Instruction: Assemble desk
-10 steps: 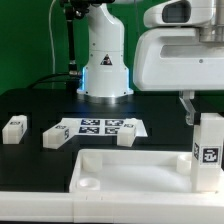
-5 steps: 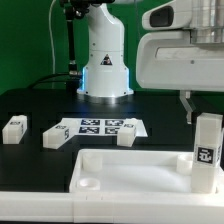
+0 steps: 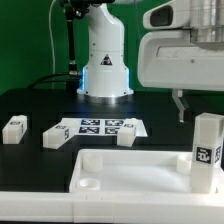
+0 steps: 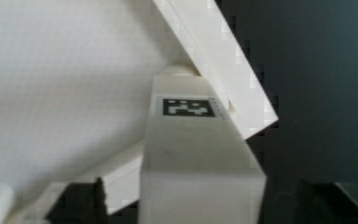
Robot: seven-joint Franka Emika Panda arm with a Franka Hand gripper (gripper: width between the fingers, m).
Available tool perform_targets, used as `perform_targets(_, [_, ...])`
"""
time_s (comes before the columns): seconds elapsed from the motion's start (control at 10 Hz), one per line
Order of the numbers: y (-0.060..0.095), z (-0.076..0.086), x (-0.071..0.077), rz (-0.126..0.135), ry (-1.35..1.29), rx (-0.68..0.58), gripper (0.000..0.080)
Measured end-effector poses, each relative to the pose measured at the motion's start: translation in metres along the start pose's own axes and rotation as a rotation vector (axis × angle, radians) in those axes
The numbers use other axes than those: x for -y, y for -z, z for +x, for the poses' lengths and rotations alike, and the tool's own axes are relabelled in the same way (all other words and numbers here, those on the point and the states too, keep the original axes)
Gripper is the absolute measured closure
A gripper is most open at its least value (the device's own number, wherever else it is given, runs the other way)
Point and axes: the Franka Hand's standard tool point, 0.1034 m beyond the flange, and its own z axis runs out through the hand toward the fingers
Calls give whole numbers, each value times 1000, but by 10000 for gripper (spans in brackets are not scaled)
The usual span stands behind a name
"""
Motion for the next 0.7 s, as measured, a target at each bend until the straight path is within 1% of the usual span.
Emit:
perform_targets(0.1, [1, -2, 2, -16, 155, -9, 194])
perform_targets(0.2, [1, -3, 4, -17, 259, -9, 163])
perform_targets(0.4, [1, -3, 4, -31, 553, -13, 152])
perform_targets(0.7, [1, -2, 2, -39, 826, -11, 151])
